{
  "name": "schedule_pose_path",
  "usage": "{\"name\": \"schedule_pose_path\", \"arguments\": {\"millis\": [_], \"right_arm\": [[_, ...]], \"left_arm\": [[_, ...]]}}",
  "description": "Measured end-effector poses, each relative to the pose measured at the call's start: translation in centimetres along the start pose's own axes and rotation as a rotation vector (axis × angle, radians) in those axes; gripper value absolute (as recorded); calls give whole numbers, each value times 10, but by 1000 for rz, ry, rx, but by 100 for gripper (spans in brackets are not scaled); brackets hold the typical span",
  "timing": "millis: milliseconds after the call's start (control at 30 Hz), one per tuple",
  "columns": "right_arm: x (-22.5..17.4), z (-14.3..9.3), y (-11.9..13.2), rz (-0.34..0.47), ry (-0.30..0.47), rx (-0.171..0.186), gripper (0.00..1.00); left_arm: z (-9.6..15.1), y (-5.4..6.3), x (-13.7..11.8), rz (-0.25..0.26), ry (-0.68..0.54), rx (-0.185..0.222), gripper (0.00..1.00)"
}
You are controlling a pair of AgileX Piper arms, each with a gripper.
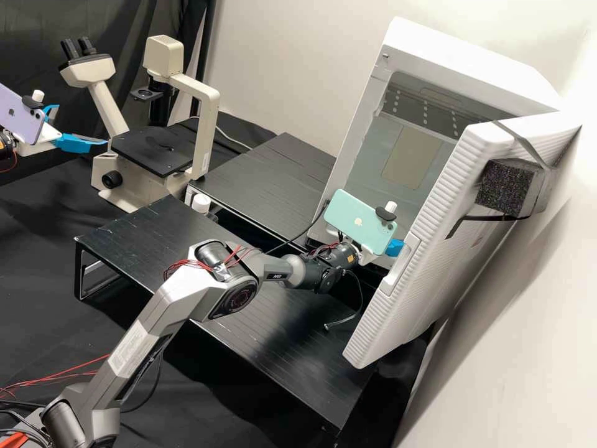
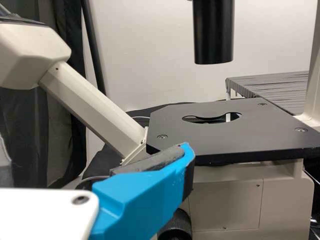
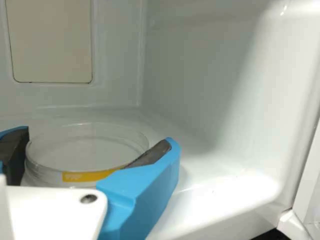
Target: Return the petri dish to the incubator.
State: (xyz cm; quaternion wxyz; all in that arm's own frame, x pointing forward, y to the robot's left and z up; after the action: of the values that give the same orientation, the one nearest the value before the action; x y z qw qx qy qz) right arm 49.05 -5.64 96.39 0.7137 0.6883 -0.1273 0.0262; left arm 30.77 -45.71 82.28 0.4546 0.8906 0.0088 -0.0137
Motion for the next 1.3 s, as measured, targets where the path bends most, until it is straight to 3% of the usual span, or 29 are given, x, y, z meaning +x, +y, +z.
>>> {"name": "schedule_pose_path", "arguments": {"millis": [400,567,733,967,1300], "right_arm": [[-24,-4,3,-11,22,25,100],[-53,1,14,11,44,82,100],[-96,6,30,82,92,137,100],[-169,-9,30,166,232,165,100],[-265,-22,-4,97,212,216,100]], "left_arm": [[0,0,0,0,0,0,100],[0,0,0,0,0,0,100],[0,0,0,0,0,0,100],[0,0,0,0,0,0,100],[0,0,0,0,0,0,100]]}}
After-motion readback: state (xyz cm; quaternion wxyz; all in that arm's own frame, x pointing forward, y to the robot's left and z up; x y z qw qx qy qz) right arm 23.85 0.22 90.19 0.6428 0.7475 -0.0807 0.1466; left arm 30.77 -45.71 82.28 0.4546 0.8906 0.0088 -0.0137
